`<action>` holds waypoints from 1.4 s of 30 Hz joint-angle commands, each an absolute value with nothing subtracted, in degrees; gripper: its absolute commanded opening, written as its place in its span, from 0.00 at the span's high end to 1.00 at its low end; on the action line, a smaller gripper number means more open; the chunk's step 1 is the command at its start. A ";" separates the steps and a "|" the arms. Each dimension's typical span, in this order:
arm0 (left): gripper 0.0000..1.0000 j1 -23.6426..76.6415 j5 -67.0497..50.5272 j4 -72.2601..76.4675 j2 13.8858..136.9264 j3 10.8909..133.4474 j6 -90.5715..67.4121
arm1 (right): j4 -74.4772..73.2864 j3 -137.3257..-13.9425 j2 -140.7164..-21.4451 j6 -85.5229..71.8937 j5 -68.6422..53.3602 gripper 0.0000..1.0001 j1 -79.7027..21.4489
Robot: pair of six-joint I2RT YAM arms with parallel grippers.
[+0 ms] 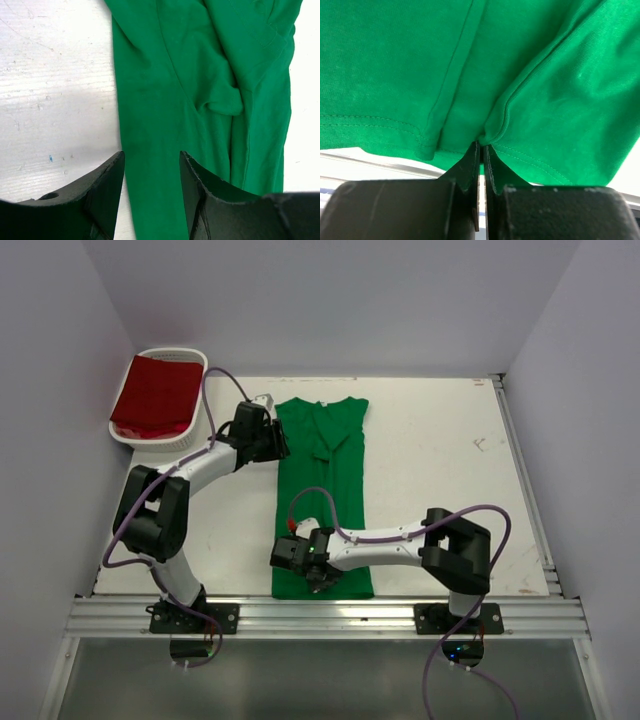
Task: Fold and stack the t-shirts
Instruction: Rotate the tshirt 90 degrees
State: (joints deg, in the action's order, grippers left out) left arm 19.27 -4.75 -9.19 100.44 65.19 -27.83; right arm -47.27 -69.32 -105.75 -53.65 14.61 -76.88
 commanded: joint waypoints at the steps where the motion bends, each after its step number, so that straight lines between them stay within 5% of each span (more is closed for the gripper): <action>1: 0.49 19.16 -4.57 -7.03 97.47 64.86 -26.98 | -49.57 -71.28 -102.22 -54.40 17.75 1.00 -77.69; 24: 0.51 19.16 -4.92 -7.65 98.35 65.92 -27.16 | -56.07 -75.41 -96.59 -51.24 12.83 0.98 -81.12; 25: 0.51 19.16 -5.10 -7.56 98.35 66.00 -27.16 | -56.34 -75.58 -96.59 -51.24 13.01 0.87 -81.30; 26: 0.49 19.16 -5.10 -7.47 98.35 66.01 -27.07 | -56.69 -75.67 -96.33 -51.50 13.53 0.64 -81.39; 30: 0.44 19.16 -5.97 -6.33 98.17 66.79 -26.90 | -58.79 -77.08 -93.96 -51.94 18.97 0.29 -81.21; 34: 0.39 19.16 -6.50 -5.01 99.48 70.56 -26.63 | -58.81 -78.93 -89.22 -51.86 30.13 0.22 -74.31; 36: 0.39 19.16 -6.85 -6.06 101.07 73.20 -26.54 | -53.65 -77.79 -85.36 -48.53 31.73 0.26 -68.32; 39: 0.46 19.16 -7.65 -6.94 104.32 77.51 -26.54 | -46.08 -76.11 -82.53 -43.52 32.26 0.55 -55.84; 40: 0.48 19.16 -7.73 -7.73 105.89 79.52 -26.46 | -44.49 -76.64 -82.53 -42.37 32.17 0.79 -51.11; 42: 0.54 19.16 -7.82 -8.78 107.48 81.55 -26.19 | -40.63 -77.86 -84.19 -38.16 31.65 0.92 -47.48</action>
State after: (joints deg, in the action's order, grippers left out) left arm 19.27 -6.79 -8.64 104.81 77.47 -27.64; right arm -48.10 -76.12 -83.90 -44.58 28.25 -51.96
